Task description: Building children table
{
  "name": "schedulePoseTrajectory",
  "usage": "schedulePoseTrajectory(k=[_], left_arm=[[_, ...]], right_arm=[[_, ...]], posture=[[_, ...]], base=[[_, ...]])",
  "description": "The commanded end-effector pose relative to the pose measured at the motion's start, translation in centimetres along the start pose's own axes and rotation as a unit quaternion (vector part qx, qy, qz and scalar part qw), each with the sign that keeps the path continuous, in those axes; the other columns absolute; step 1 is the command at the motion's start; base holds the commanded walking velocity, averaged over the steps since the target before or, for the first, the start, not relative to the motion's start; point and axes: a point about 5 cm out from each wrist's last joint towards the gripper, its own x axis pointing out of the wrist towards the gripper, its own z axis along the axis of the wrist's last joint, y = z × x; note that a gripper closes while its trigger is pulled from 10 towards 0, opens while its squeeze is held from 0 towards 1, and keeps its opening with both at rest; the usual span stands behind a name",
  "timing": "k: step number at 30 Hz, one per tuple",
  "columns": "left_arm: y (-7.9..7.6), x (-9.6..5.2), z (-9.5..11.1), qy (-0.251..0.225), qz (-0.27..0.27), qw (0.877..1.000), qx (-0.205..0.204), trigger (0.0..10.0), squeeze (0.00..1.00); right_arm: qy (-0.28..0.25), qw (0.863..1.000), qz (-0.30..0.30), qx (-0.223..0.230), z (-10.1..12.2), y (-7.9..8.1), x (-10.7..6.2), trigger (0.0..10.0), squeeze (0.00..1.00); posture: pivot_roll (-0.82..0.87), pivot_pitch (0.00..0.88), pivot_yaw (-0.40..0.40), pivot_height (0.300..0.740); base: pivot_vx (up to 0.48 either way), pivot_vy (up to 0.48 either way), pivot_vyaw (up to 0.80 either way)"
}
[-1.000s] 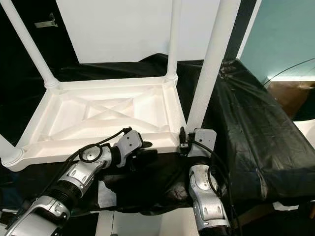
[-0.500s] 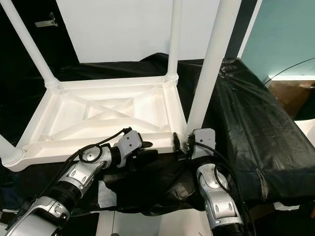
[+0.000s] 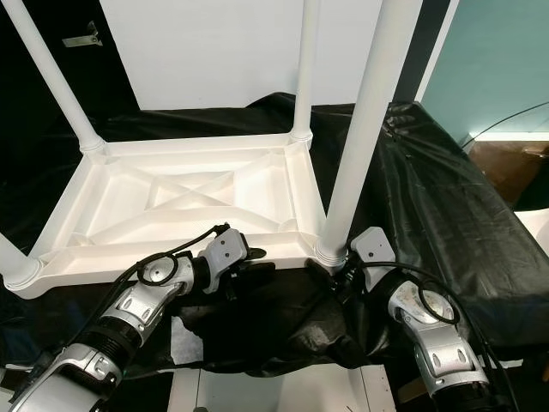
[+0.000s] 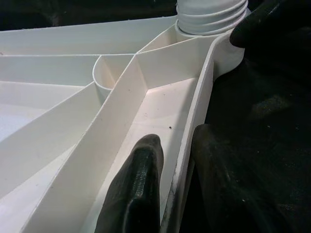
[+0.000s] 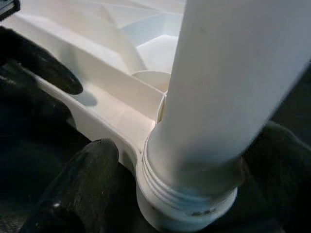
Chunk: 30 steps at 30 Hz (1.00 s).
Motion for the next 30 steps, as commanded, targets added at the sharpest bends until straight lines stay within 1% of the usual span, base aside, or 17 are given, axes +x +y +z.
schedulePoseTrajectory(k=[1, 6, 8, 12, 17, 18, 23, 25, 26, 29, 30], left_arm=[[-1.7, 0.2, -2.0, 0.037, -0.032, 0.998, -0.027, 10.0, 0.0], [-1.8, 0.1, -2.0, 0.038, -0.031, 0.998, -0.028, 10.0, 0.0], [-1.8, 0.1, -2.1, 0.039, -0.032, 0.998, -0.028, 10.0, 0.0], [-2.0, 0.0, -2.1, 0.04, -0.034, 0.998, -0.028, 10.0, 0.0], [-2.0, 0.0, -2.2, 0.041, -0.036, 0.998, -0.028, 10.0, 0.0], [-2.0, -0.1, -2.2, 0.042, -0.037, 0.998, -0.028, 10.0, 0.0], [-2.0, -0.2, -2.3, 0.044, -0.036, 0.998, -0.027, 10.0, 0.0], [-2.1, -0.3, -2.2, 0.044, -0.036, 0.998, -0.027, 10.0, 0.0], [-2.1, -0.3, -2.2, 0.044, -0.036, 0.998, -0.027, 10.0, 0.0], [-2.1, -0.2, -2.2, 0.043, -0.036, 0.998, -0.027, 10.0, 0.0], [-2.1, -0.2, -2.2, 0.043, -0.036, 0.998, -0.027, 10.0, 0.0]], right_arm=[[0.005, 0.999, 0.037, -0.011, -0.2, 0.6, 0.6, 10.0, 0.0], [0.002, 0.998, 0.053, -0.021, 0.0, 0.2, 1.2, 10.0, 0.0], [-0.003, 0.998, 0.064, -0.025, 0.3, -0.1, 1.7, 10.0, 0.0], [-0.008, 0.997, 0.077, -0.027, 0.4, -0.2, 2.2, 10.0, 0.0], [-0.009, 0.996, 0.086, -0.028, 0.4, -0.2, 2.4, 10.0, 0.0], [-0.009, 0.995, 0.098, -0.033, 0.4, -0.1, 2.5, 0.0, 0.0], [-0.003, 0.993, 0.114, -0.03, 0.2, -0.1, 2.4, 0.0, 0.0], [0.001, 0.994, 0.11, -0.008, -0.2, -0.1, 2.4, 0.0, 0.0], [0.001, 0.994, 0.11, -0.008, -0.2, -0.1, 2.4, 0.0, 0.0], [-0.005, 0.995, 0.096, 0.033, -0.5, 0.1, 2.4, 0.0, 0.0], [-0.005, 0.995, 0.096, 0.033, -0.5, 0.1, 2.4, 0.0, 0.0]], posture=[[-0.02, 0.027, -0.02, 0.74], [-0.01, 0.027, -0.019, 0.74], [-0.01, 0.027, -0.018, 0.74], [0.0, 0.026, -0.016, 0.74], [0.0, 0.026, -0.015, 0.74], [0.01, 0.026, -0.014, 0.74], [0.01, 0.024, -0.014, 0.74], [0.01, 0.023, -0.014, 0.74], [0.01, 0.023, -0.014, 0.74], [0.01, 0.023, -0.015, 0.74], [0.01, 0.023, -0.015, 0.74]], base=[[0.0, 0.0, 0.0], [0.0, 0.0, 0.0], [0.0, 0.0, 0.0], [0.0, 0.0, 0.0], [0.0, 0.0, 0.0], [0.0, 0.0, 0.0], [0.0, 0.0, 0.0], [0.0, 0.0, 0.0], [0.0, 0.0, 0.0], [0.0, 0.0, 0.0], [0.0, 0.0, 0.0]])
